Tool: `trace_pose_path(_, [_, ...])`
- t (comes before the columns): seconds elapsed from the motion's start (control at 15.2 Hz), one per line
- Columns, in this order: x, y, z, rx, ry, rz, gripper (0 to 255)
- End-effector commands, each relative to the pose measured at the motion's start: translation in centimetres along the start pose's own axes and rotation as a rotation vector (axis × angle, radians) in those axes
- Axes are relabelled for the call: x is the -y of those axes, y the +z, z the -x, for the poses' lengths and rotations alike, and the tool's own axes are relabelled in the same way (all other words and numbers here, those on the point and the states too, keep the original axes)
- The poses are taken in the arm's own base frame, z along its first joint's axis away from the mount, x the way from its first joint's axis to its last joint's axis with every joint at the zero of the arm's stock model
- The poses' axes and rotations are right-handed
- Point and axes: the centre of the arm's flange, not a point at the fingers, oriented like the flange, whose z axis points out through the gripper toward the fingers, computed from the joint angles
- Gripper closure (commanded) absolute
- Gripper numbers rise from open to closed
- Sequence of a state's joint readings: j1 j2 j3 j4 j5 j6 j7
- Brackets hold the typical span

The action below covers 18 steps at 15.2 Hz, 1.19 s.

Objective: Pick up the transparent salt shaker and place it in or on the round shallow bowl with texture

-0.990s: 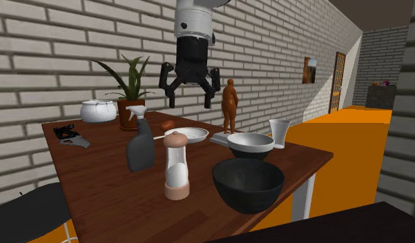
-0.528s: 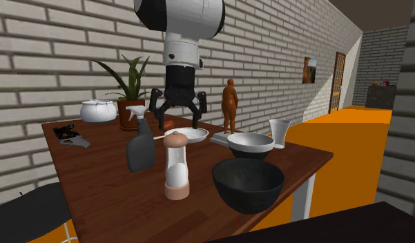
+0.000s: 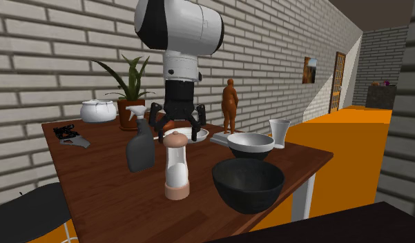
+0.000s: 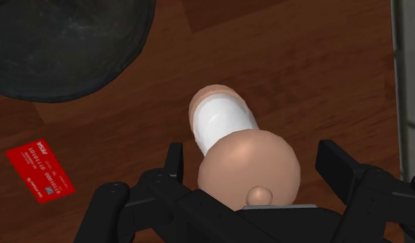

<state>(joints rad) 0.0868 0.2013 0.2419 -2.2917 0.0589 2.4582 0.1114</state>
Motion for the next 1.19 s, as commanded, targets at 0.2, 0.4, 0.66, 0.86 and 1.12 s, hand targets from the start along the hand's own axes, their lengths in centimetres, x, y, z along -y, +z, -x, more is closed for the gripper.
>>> trace_pose_path(0.2, [0.0, 0.1, 0.0, 0.0, 0.0, 0.0, 0])
trace_pose_path(0.4, [0.0, 0.1, 0.0, 0.0, 0.0, 0.0, 255])
trace_pose_path(0.66, [0.1, 0.1, 0.0, 0.0, 0.0, 0.0, 255])
trace_pose_path(0.86, [0.1, 0.1, 0.0, 0.0, 0.0, 0.0, 255])
trace_pose_path(1.12, [0.2, -1.5, 0.1, 0.0, 0.0, 0.0, 255])
